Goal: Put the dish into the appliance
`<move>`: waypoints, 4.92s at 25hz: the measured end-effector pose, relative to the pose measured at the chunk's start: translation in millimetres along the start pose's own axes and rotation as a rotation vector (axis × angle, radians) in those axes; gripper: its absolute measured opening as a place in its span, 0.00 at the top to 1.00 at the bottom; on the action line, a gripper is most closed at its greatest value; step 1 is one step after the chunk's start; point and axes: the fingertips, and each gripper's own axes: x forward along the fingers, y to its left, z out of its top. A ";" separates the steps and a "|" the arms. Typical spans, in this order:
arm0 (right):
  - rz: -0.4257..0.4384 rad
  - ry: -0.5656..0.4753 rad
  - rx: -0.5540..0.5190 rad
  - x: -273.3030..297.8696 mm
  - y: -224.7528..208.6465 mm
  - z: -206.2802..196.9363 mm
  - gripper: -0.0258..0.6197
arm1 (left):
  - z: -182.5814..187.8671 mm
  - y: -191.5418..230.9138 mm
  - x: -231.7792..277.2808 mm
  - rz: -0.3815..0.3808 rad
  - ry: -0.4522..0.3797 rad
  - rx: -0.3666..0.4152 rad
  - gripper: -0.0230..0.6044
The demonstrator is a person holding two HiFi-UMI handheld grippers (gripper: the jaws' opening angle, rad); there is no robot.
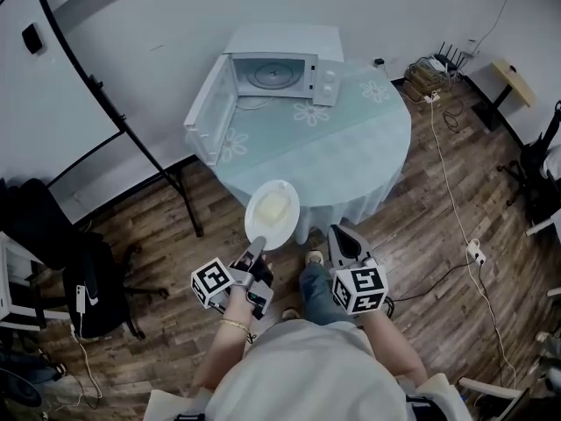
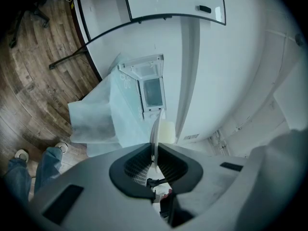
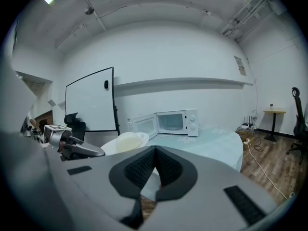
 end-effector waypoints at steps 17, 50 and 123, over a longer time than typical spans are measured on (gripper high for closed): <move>0.087 -0.014 0.008 149.3 -66.1 60.3 0.95 | 82.1 -1.5 127.7 0.049 -0.054 -0.015 0.90; 0.292 0.024 -0.025 326.0 -163.7 109.3 0.95 | 210.3 2.4 349.6 0.103 -0.189 -0.078 0.90; 0.192 0.120 0.010 399.3 -181.6 92.3 0.95 | 342.9 54.9 538.0 0.131 -0.161 -0.103 0.61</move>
